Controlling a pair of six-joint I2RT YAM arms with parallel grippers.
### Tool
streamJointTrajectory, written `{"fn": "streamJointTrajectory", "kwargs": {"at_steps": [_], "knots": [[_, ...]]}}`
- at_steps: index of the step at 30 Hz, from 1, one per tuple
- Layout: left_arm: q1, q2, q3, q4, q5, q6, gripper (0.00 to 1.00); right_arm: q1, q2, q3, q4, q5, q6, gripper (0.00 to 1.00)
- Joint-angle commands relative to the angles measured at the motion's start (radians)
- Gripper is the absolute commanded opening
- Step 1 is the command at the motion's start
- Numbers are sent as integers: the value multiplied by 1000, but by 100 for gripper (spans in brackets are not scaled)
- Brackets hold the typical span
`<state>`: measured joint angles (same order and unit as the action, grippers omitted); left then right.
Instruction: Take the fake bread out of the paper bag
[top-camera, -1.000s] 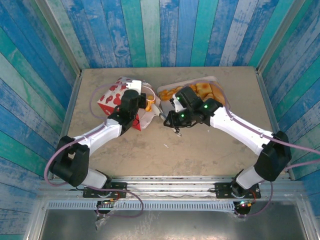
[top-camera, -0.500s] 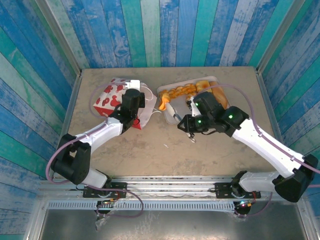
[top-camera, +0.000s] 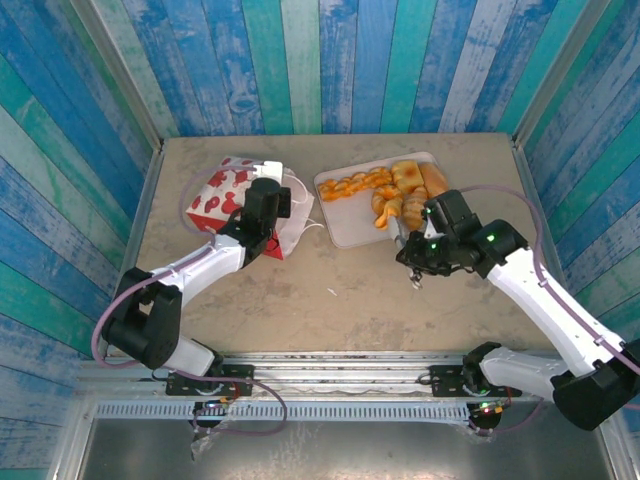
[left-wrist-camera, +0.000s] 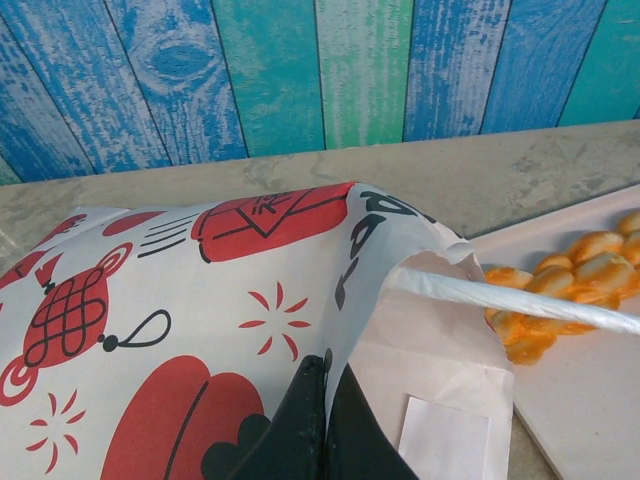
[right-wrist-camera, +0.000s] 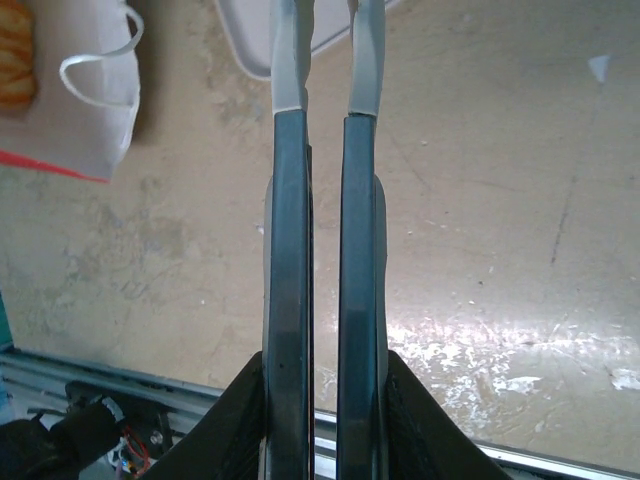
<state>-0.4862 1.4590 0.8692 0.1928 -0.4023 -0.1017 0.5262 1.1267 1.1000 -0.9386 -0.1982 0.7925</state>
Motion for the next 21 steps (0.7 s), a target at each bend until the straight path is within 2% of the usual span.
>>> {"fn": "streamJointTrajectory", "kwargs": {"at_steps": [1, 9, 21], "knots": [[0, -2, 31, -1, 47, 18, 0, -26, 23, 7, -1, -8, -1, 19], [0, 1, 22, 6, 52, 27, 0, -61, 118, 14, -2, -57, -27, 21], [0, 14, 22, 13, 60, 41, 0, -105, 173, 7, 28, -81, -35, 27]]}}
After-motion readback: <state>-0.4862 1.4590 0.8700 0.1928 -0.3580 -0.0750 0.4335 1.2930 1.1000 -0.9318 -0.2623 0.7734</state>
